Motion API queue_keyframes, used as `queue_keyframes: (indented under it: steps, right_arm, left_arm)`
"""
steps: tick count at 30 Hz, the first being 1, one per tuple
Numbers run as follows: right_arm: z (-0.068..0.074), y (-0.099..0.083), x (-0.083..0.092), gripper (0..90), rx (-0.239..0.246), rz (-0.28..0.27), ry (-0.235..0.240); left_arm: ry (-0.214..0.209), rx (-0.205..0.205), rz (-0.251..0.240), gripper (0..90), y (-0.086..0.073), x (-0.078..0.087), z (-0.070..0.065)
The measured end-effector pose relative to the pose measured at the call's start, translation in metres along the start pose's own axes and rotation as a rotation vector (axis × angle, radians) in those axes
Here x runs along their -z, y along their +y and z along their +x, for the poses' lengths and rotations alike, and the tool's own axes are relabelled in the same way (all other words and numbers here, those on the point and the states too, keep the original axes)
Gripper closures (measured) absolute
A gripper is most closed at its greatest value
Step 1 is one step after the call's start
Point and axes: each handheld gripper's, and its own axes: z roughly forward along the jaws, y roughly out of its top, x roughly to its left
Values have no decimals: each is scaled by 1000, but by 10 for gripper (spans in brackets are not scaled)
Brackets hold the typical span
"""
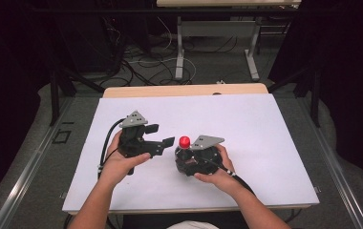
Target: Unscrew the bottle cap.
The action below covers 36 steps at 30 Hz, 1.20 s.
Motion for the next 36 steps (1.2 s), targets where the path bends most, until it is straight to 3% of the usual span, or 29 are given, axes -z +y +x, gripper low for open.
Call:
queue_keyframes:
  steps: [5,10,11,14,17,24,31,36]
  right_arm:
    - [0,-3,-4,293,-15,3,41]
    - [1,-5,-4,293,-6,5,64]
    - [1,-5,-4,293,-11,4,67]
    - [1,-5,-2,293,-2,-2,81]
    - [1,-4,-1,293,3,-7,95]
    - [4,-5,-1,293,6,-7,109]
    - [6,-4,-1,293,29,-9,143]
    - [6,-4,0,293,29,5,147]
  left_arm:
    - [-94,-30,17,313,4,-4,-5]
    - [-123,-59,29,345,4,-12,-7]
    - [-123,-59,29,365,4,-12,-7]
    - [-199,-60,37,412,4,-15,-4]
    - [-235,-34,37,440,5,-16,-3]
    - [-281,-34,47,501,7,-20,-1]
    - [-339,-83,83,550,7,-27,-2]
    - [-341,-78,78,602,5,-28,-1]
